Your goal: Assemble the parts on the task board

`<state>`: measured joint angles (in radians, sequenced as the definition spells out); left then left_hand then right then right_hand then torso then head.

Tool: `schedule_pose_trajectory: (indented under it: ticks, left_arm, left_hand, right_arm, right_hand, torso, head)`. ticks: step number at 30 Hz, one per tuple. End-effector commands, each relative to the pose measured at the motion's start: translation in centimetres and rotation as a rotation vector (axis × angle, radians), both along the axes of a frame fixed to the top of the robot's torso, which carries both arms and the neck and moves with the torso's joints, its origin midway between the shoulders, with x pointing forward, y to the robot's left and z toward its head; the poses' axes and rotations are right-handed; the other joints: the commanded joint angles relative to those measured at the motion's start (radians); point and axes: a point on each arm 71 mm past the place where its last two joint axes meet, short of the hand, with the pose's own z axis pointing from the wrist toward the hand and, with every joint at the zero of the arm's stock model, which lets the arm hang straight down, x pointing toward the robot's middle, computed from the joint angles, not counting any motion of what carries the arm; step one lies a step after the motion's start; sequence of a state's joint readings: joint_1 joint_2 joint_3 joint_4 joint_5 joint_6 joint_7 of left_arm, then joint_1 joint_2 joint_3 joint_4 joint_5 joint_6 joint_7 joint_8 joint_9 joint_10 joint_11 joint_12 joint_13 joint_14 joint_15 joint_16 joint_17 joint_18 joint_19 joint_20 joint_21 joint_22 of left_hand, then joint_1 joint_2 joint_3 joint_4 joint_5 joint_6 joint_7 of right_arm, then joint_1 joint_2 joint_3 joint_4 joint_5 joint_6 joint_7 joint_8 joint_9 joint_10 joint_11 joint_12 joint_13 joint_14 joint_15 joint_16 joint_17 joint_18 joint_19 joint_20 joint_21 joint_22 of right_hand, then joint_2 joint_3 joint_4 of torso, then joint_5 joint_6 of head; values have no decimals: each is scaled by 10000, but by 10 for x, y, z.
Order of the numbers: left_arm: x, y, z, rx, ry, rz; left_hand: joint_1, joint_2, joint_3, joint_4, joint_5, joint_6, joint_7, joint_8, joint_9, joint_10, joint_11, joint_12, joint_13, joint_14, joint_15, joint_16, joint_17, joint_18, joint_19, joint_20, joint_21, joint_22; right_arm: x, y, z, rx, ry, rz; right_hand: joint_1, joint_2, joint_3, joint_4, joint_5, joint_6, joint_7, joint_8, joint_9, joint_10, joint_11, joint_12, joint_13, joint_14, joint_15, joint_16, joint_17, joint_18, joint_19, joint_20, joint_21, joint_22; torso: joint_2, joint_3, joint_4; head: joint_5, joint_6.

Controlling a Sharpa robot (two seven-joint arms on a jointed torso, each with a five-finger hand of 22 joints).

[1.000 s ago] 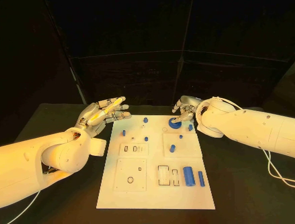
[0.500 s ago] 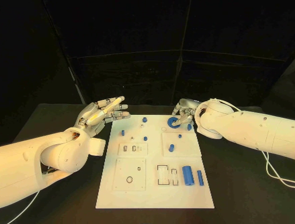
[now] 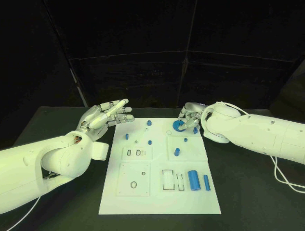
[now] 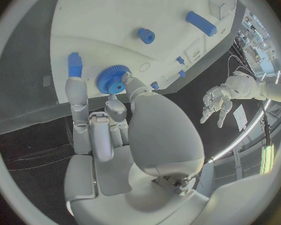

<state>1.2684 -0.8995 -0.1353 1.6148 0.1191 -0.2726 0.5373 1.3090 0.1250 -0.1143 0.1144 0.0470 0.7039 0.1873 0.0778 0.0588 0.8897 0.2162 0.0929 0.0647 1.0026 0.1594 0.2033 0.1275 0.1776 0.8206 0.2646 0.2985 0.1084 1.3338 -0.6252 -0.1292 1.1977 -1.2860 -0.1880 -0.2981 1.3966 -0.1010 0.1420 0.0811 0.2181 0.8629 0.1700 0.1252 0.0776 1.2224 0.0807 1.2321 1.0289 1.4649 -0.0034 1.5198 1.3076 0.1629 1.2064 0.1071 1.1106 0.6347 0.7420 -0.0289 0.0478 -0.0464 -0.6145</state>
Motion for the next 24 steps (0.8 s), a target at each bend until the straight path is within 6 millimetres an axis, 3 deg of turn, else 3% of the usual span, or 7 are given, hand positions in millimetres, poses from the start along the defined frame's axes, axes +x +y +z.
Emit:
schedule_pose_trajectory:
  ticks: [1, 14, 18, 24]
  left_arm:
    - [0, -2, 1, -51, -88, -152]
    - [0, -1, 1, -46, -77, -153]
    - [0, -1, 1, -40, -72, -145]
    - [0, -1, 1, -40, -67, -149]
  left_hand:
    - [-16, 114, -50, -17, 15, 36, 875, -52, 8, -3, 23, -37, -3, -15, 45, -57, -10, 28, -38, 56, -47, -9]
    - [-14, 120, -50, -21, 15, 33, 876, -55, 7, -2, 24, -40, -3, -13, 45, -61, -9, 29, -44, 56, -53, -14]
    - [-14, 120, -50, -21, 15, 33, 876, -55, 7, -2, 24, -40, -3, -13, 45, -61, -9, 29, -44, 56, -53, -14]
    - [-14, 120, -50, -21, 15, 33, 876, -55, 7, -2, 24, -40, -3, -13, 45, -61, -9, 29, -44, 56, -53, -14]
  right_arm:
    - [0, 0, 0, -106, 35, 78]
    - [1, 2, -1, -248, -119, 146]
    - [1, 4, 0, -389, -372, 234]
    - [1, 9, 3, -523, -951, 371]
  right_hand:
    - [28, 84, 56, -14, 49, 101, -2, 70, 19, 108, -6, 53, 32, 845, 50, 69, 1602, -110, 60, -23, 66, 13]
    - [56, 264, 217, -108, 30, 421, -54, 223, 43, 220, -60, 178, 232, 847, 6, 82, 1623, -114, 55, -61, 108, 57]
    - [108, 370, 414, -201, -300, 607, -82, 283, 39, 290, -93, 241, 345, 846, -21, 83, 1623, -113, 42, -89, 124, 65]
    - [120, 450, 665, -294, -377, 896, -143, 376, 45, 446, -144, 381, 565, 849, -61, 92, 1640, -119, 50, -120, 166, 120]
  torso:
    - [-1, -1, 12]
    - [5, 6, 5]
    - [1, 5, 3]
    - [-1, 0, -1]
  head:
    - [-7, -13]
    - [-30, -77]
    - [-43, -82]
    - [-23, -87]
